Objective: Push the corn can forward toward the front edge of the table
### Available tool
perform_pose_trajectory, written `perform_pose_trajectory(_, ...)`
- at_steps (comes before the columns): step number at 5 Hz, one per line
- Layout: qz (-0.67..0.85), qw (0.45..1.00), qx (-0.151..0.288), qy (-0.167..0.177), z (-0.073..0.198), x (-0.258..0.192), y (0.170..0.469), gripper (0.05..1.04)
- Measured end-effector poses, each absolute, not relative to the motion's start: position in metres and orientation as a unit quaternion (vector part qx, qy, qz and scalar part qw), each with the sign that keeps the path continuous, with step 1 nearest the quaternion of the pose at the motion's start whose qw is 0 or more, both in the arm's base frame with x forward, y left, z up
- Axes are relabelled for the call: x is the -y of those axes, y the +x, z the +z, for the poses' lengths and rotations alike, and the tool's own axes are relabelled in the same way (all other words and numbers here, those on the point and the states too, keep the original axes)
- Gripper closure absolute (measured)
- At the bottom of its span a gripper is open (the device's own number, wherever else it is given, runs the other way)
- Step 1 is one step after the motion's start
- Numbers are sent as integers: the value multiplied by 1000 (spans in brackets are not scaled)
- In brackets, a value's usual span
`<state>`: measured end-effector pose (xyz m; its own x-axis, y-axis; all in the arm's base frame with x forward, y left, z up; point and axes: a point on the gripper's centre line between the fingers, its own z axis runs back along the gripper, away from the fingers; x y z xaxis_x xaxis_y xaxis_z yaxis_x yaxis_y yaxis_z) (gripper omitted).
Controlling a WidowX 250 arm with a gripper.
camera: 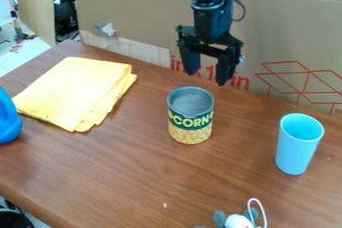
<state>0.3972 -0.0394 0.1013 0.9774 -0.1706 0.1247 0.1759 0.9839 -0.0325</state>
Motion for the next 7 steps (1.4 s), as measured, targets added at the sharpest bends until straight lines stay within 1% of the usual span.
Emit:
perform_pose_trajectory(1, -78, 995, 56, -27, 86, 38, 402, 83)
perform_pose_trajectory(2, -56, 996, 57, -47, 76, 36, 406, 83)
perform_pose_trajectory(3, -17, 997, 57, -49, 65, 36, 404, 83)
perform_pose_trajectory(4, -48, 998, -8, -48, 54, 35, 385, 83)
perform_pose_trajectory(5, -50, 997, -49, -33, 37, 30, 364, 83)
perform_pose_trajectory(6, -54, 996, -69, -29, 42, 27, 338, 83)
perform_pose_trajectory(7, -57, 995, -78, -36, 52, 27, 306, 83)
